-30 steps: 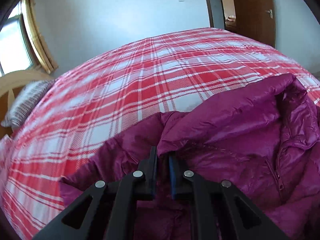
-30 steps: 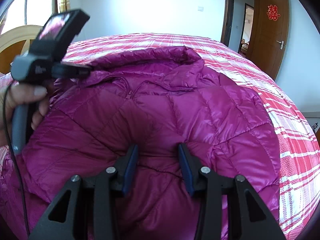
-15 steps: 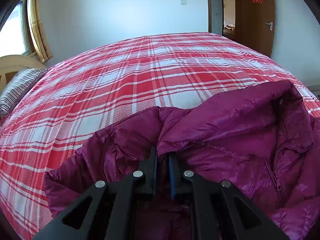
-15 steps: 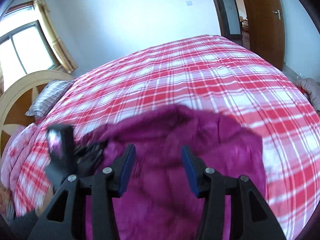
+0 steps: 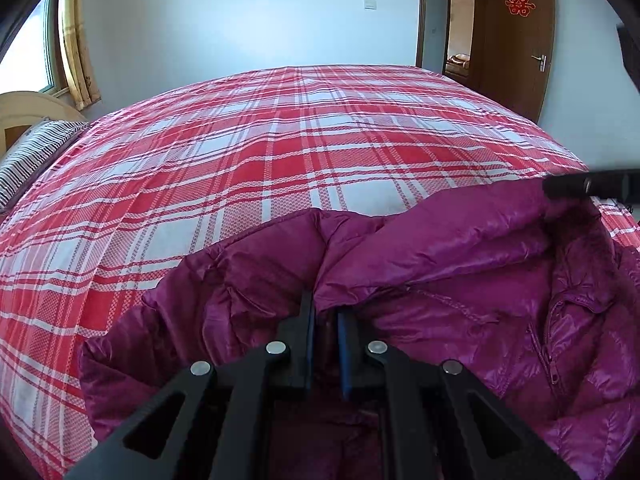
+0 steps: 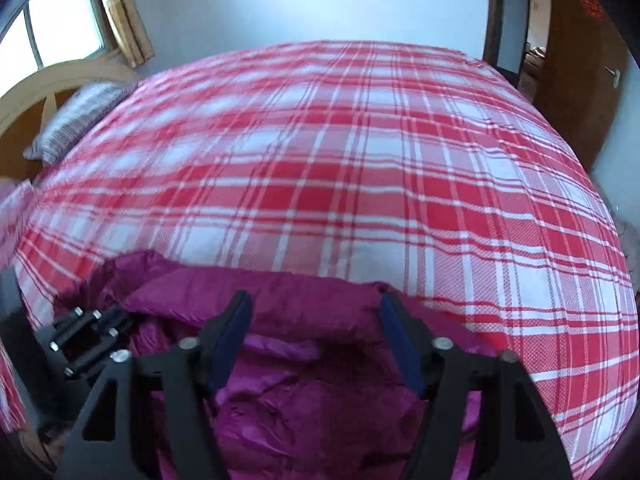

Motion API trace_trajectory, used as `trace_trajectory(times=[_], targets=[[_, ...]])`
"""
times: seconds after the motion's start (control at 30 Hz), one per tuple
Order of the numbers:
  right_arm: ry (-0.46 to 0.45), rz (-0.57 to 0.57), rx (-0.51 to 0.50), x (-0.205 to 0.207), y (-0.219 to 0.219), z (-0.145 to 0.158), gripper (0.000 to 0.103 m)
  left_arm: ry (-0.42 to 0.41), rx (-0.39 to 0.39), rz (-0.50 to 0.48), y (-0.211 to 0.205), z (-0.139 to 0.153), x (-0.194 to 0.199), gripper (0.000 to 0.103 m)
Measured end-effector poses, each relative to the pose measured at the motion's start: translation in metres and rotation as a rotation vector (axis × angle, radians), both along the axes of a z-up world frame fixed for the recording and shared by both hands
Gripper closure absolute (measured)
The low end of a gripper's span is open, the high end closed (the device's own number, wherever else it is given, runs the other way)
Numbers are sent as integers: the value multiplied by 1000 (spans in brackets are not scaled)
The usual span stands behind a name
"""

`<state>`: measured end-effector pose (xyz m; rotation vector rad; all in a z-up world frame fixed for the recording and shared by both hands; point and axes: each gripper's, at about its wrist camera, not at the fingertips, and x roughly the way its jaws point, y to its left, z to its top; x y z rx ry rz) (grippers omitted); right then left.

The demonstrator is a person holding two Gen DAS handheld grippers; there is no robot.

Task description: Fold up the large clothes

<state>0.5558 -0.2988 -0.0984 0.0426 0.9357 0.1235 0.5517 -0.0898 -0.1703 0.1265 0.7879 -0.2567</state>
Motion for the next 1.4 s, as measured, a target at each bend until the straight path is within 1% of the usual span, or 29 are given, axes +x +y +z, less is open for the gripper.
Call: trace_trajectory(times=[0.03, 0.1, 0.17, 0.33, 0.4, 0.47, 0.5, 0.57, 0.6, 0.63, 0.67, 0.7, 0.8, 0.83, 0.9, 0.97, 1.07, 1.17, 1.23, 1.3, 1.4], targets=[[27, 16, -32, -1, 2, -6, 68, 1, -1, 0, 0, 0, 0, 93], [52, 21, -56, -5, 1, -14, 73, 1, 0, 1, 0, 0, 1, 93], [68, 23, -31, -13, -5, -22, 74, -1, 1, 1, 0, 0, 1, 93], [82, 8, -24, -19, -9, -38, 77, -24, 8, 3, 0, 4, -3, 92], [72, 2, -21, -21, -9, -41, 77, -56, -13, 8, 4, 12, -11, 92], [57, -4, -14, -23, -11, -45, 77, -126, -63, -18, 10, 31, -28, 92], [48, -5, -11, -24, -12, -47, 77, -146, -79, -22, 12, 38, -34, 91], [16, 0, -10, -29, -13, -50, 77, -191, -137, -50, 12, 61, -46, 88], [2, 1, -10, -30, -13, -51, 77, -221, -132, -51, 8, 70, -49, 87], [-17, 1, -11, -32, -13, -52, 77, -235, -114, -47, 2, 76, -49, 83], [-33, 3, -13, -34, -12, -53, 77, -234, -93, -48, -5, 81, -44, 77], [-50, 4, -13, -36, -13, -55, 77, -224, -78, -44, -10, 82, -36, 75], [-64, -1, 1, -37, -15, -55, 77, -136, 23, 36, -23, 63, -4, 73], [-65, -2, 8, -37, -16, -55, 77, -92, 13, 50, -23, 52, 6, 73], [-74, -6, 18, -38, -18, -56, 77, -14, 54, 53, -27, 29, 16, 73], [-81, -7, 23, -39, -18, -56, 77, 35, 49, 42, -26, 9, 20, 73], [-84, -11, 62, -39, -23, -57, 78, 23, 33, 46, -22, 6, 16, 71], [-84, -16, 94, -39, -26, -57, 78, 13, 69, 46, -28, 2, 15, 71], [-80, -16, 73, -38, -23, -55, 78, 10, 98, 46, -33, 1, 15, 71], [-84, -22, 25, -39, -17, -48, 76, -4, 124, 46, -36, 1, 13, 71], [-166, -69, 5, -49, -12, -24, 75, -15, 135, 48, -37, 0, 15, 71]])
